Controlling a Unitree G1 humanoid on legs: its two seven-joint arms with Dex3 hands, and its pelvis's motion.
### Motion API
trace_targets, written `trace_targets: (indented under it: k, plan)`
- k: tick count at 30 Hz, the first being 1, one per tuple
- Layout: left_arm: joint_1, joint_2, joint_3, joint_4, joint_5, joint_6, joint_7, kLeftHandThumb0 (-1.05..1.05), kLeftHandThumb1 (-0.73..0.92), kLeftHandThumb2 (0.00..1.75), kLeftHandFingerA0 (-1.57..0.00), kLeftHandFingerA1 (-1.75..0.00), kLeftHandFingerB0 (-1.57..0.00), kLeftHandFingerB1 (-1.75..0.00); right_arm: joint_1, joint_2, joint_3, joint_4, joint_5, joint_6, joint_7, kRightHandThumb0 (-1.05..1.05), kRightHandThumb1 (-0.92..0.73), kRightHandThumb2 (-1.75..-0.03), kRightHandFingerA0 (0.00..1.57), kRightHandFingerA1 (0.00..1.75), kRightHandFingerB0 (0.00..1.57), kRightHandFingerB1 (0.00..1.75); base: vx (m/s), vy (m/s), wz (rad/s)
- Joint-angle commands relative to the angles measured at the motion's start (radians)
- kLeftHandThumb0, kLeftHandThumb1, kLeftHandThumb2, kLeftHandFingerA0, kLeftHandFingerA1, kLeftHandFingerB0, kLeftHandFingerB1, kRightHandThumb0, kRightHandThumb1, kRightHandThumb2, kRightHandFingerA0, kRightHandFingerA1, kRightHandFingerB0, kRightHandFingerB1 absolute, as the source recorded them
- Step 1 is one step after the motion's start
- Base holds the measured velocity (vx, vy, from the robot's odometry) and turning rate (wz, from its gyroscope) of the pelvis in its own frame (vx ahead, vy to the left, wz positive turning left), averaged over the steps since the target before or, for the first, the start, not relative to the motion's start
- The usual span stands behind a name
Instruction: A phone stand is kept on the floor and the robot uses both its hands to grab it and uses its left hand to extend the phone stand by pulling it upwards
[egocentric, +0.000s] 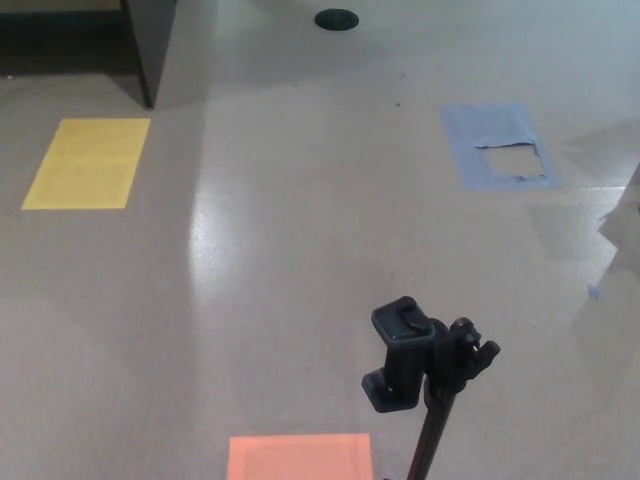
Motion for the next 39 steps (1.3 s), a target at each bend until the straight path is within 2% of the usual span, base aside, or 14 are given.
trace_targets:
  k: [1,6,7,11,15,18,19,26,27,29,30,36,38,39]
  plan:
    - [0.093,-0.019,0.109,-0.221,-0.079,-0.426,0.02,-0.73,0.7,0.67,-0.69,-0.43,-0.56,-0.39,-0.001,0.025,-0.085,-0.114,0.153,-0.329,0.012,-1.05,-0.68,-0.66,0.31,0.83,0.42,0.84,0.0,0.0,0.0]
    - [0.101,-0.027,0.117,-0.219,-0.068,-0.437,0.022,-0.74,0.69,0.68,-0.68,-0.43,-0.55,-0.39,0.008,0.029,-0.089,-0.112,0.156,-0.332,0.02,-1.05,-0.66,-0.66,0.27,0.86,0.38,0.85,0.0,0.0,0.0]
    - [0.102,-0.029,0.118,-0.221,-0.069,-0.439,0.021,-0.74,0.69,0.68,-0.68,-0.43,-0.55,-0.39,0.003,0.029,-0.09,-0.1,0.151,-0.338,0.013,-0.4,0.03,-0.81,0.23,0.67,0.36,0.72,0.0,0.0,0.0]
    - [0.101,-0.038,0.117,-0.208,-0.072,-0.458,0.011,-0.73,0.69,0.68,-0.68,-0.43,-0.55,-0.39,0.003,0.017,-0.086,-0.084,0.11,-0.36,-0.02,-0.39,0.06,-0.8,0.23,0.67,0.35,0.72,0.0,0.0,0.0]
    - [0.102,-0.04,0.126,-0.214,-0.081,-0.462,0.005,-0.74,0.68,0.68,-0.68,-0.43,-0.55,-0.39,-0.001,0.016,-0.076,-0.066,0.093,-0.386,-0.021,-0.39,0.07,-0.79,0.21,0.66,0.33,0.71,0.0,0.0,0.0]
    - [0.11,-0.04,0.131,-0.211,-0.084,-0.468,0.0,-0.74,0.68,0.68,-0.68,-0.43,-0.55,-0.39,0.009,0.013,-0.068,-0.073,0.089,-0.373,-0.009,-1.0,-0.53,-1.04,0.2,0.82,0.05,0.71,0.0,0.0,0.0]
    - [0.109,-0.043,0.13,-0.205,-0.089,-0.476,-0.004,-0.72,0.68,0.66,-0.69,-0.43,-0.56,-0.39,0.016,0.02,-0.07,-0.089,0.116,-0.348,0.017,-0.39,0.08,-0.78,0.23,0.67,0.37,0.73,0.0,0.0,0.0]
    - [0.128,-0.057,0.107,-0.239,-0.089,-0.484,-0.025,-0.7,0.68,0.66,-0.67,-0.42,-0.56,-0.39,0.029,0.037,-0.063,-0.132,0.156,-0.31,0.063,-0.38,0.09,-0.77,0.21,0.66,0.37,0.73,0.0,0.0,0.0]
    - [0.129,-0.06,0.101,-0.24,-0.087,-0.492,-0.027,-0.7,0.68,0.66,-0.67,-0.42,-0.56,-0.39,0.026,0.044,-0.064,-0.136,0.181,-0.311,0.086,-1.05,-0.53,-0.63,0.19,0.93,0.3,0.87,0.0,0.0,0.0]
    - [0.13,-0.063,0.089,-0.245,-0.063,-0.503,-0.025,-0.67,0.74,0.63,-0.66,-0.4,-0.57,-0.37,0.013,0.064,-0.064,-0.144,0.195,-0.308,0.082,-1.05,-0.39,-0.85,0.36,0.86,0.29,0.83,0.0,0.0,0.0]
    - [0.127,-0.07,0.079,-0.242,-0.064,-0.514,-0.027,-0.67,0.73,0.63,-0.66,-0.4,-0.57,-0.37,0.004,0.073,-0.058,-0.147,0.169,-0.316,0.053,-1.05,-0.51,-0.61,0.98,0.69,0.2,0.88,0.0,0.0,0.0]
    - [0.13,-0.1,0.059,-0.26,-0.06,-0.513,-0.017,-0.67,0.73,0.63,-0.65,-0.4,-0.57,-0.37,-0.034,0.081,-0.011,-0.142,0.032,-0.347,-0.046,-1.05,-0.56,-0.62,1.32,0.8,0.18,0.79,0.0,0.0,0.0]
    - [0.134,-0.112,0.045,-0.282,-0.055,-0.502,-0.015,-0.71,0.67,0.66,-0.66,-0.42,-0.55,-0.38,-0.063,0.088,0.018,-0.142,-0.008,-0.322,-0.074,-0.39,0.07,-0.78,0.89,0.89,0.24,0.66,0.0,0.0,0.0]
    - [0.134,-0.115,0.04,-0.288,-0.053,-0.498,-0.015,-0.69,0.67,0.64,-0.66,-0.42,-0.55,-0.38,-0.069,0.089,0.023,-0.143,-0.011,-0.317,-0.075,-1.05,-0.56,-0.63,1.03,0.84,0.23,0.8,0.0,0.0,0.0]
